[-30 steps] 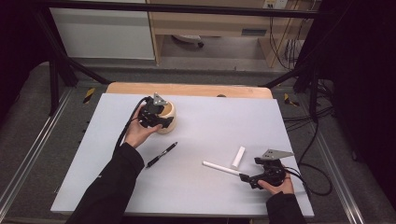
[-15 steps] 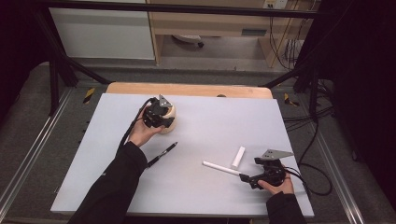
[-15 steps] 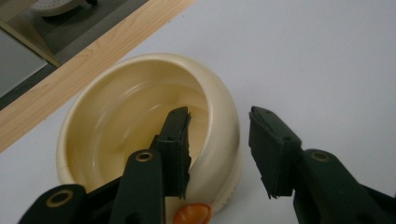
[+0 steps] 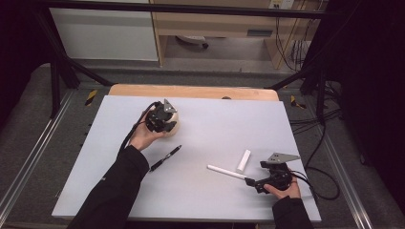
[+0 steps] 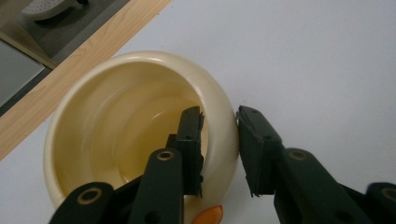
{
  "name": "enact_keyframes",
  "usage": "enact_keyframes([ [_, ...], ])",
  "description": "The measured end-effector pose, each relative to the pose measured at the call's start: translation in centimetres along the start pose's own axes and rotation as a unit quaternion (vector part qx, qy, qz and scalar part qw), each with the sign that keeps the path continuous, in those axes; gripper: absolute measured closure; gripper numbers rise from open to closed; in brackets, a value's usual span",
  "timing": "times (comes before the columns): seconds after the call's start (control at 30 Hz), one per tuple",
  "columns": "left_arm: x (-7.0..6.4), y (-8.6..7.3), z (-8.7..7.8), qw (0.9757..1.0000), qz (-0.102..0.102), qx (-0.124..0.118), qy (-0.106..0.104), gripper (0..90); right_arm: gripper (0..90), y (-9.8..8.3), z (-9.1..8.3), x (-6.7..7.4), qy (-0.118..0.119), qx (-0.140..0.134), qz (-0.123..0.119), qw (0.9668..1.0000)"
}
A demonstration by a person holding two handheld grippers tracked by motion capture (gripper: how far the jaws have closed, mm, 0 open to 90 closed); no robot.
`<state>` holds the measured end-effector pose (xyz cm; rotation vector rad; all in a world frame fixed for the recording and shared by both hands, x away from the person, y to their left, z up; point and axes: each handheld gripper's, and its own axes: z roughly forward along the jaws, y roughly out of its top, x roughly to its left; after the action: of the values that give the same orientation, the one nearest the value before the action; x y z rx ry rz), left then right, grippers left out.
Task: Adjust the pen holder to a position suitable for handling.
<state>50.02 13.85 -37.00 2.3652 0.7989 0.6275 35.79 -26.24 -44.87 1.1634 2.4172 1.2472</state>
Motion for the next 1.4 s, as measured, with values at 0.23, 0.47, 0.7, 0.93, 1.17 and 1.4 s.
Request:
enact_keyframes([
  [0.23, -0.2, 0.0, -0.4, 1.0, 0.005, 0.007, 0.001, 72.8, 0.7, 0.0, 0.0, 0.0, 0.0, 0.0, 0.0, 1.0],
  [0.47, -0.8, 0.4, -1.2, 0.9999, -0.002, -0.007, -0.014, 72.9, 0.7, 0.0, 0.0, 0.0, 0.001, 0.0, 0.0, 1.0],
  [0.7, -2.1, 1.3, -1.6, 0.9994, 0.003, -0.006, -0.034, 73.2, 0.7, 0.0, 0.1, 0.0, 0.0, 0.002, -0.002, 1.0],
  [0.93, -3.7, 2.2, -1.1, 0.9987, 0.003, -0.007, -0.05, 73.3, 0.7, 0.0, 0.1, 0.0, 0.0, 0.002, -0.002, 1.0],
  [1.17, -4.7, 2.9, -0.1, 0.9982, 0.0, 0.003, -0.06, 73.3, 0.7, 0.0, 0.0, 0.0, 0.002, 0.001, -0.001, 1.0],
  [1.4, -5.0, 3.4, 0.3, 0.9981, 0.001, 0.006, -0.061, 73.5, 0.7, 0.0, 0.0, 0.0, 0.002, 0.002, -0.003, 1.0],
])
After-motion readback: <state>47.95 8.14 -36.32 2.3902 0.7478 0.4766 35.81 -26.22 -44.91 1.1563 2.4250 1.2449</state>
